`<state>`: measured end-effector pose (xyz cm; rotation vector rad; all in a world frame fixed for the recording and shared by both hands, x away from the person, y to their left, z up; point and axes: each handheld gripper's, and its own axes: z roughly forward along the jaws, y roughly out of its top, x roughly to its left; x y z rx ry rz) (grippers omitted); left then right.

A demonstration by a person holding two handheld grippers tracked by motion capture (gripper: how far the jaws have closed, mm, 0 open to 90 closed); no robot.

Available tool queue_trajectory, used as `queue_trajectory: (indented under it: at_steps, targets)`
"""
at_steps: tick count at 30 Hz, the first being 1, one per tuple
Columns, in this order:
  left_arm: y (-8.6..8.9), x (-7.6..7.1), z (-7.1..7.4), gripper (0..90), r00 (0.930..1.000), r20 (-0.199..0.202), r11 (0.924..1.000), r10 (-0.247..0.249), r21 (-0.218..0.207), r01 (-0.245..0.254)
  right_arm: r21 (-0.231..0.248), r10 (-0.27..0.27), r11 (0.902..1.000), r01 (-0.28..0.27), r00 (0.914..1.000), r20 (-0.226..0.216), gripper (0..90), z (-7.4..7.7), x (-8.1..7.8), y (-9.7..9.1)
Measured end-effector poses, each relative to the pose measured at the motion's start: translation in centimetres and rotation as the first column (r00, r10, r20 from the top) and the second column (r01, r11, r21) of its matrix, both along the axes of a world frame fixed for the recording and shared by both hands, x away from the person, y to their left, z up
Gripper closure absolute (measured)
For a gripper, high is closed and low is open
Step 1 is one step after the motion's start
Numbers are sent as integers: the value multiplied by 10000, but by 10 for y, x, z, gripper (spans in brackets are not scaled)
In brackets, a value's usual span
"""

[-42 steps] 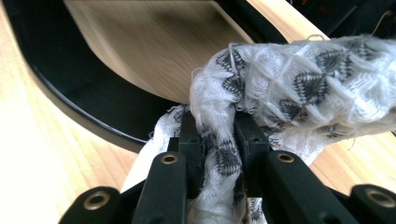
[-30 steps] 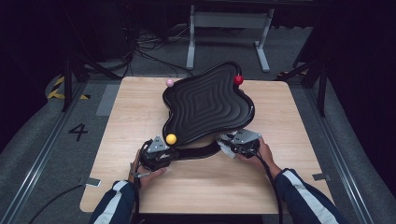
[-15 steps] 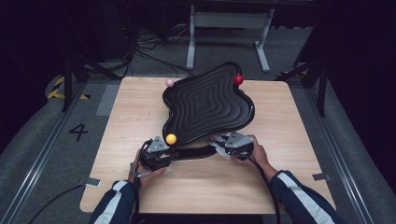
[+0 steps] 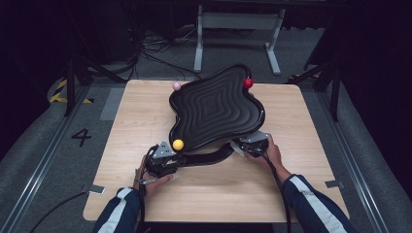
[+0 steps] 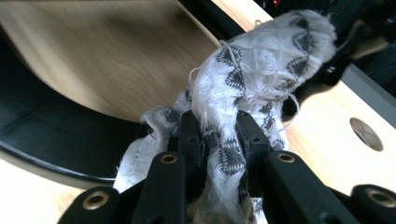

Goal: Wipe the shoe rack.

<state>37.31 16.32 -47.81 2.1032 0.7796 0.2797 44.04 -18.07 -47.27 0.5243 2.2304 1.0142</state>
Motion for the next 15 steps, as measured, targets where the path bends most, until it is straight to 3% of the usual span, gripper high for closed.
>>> queue_trajectory:
  at_steps: [8, 15]
  targets:
    - [0, 0, 0, 727, 10000, -11, 10000, 14, 3, -14, 298, -57, 9995, 64, 9997, -242, 760, -1, 1, -4]
    - [0, 0, 0, 727, 10000, 0, 10000, 13, 13, -13, 517, 390, 9980, -363, 9978, -530, 761, -2, -6, -4]
